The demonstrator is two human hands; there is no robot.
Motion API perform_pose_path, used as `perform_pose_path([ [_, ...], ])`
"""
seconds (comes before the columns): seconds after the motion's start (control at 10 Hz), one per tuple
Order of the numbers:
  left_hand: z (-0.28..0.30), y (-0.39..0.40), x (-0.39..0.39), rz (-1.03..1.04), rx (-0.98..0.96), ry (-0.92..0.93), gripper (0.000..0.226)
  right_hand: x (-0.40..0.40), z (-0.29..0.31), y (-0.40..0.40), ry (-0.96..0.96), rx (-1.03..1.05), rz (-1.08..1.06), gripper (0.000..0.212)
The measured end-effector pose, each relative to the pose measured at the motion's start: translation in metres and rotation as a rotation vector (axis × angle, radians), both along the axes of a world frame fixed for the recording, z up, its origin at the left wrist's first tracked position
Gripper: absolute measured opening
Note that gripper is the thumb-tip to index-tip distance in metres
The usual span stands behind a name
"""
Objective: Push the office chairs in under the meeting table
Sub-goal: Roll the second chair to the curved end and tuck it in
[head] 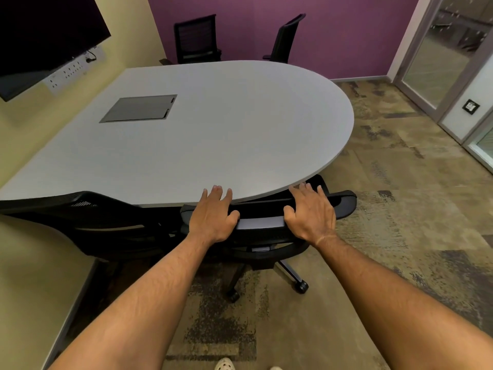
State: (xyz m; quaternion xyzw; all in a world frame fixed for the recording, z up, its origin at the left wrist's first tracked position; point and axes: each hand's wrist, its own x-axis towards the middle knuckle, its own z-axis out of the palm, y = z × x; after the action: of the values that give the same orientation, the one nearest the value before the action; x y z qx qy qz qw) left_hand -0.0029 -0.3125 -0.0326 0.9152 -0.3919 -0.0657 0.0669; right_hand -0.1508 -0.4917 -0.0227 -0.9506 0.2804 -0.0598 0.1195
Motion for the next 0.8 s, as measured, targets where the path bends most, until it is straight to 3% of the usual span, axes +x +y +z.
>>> perform_pose_path([
  [0.8,0.007,0.065,-0.018,-0.103,-0.013,-0.01,0.066,-0.031,-0.001,0.078,-0.007,-0.005,-0.117,0.071],
])
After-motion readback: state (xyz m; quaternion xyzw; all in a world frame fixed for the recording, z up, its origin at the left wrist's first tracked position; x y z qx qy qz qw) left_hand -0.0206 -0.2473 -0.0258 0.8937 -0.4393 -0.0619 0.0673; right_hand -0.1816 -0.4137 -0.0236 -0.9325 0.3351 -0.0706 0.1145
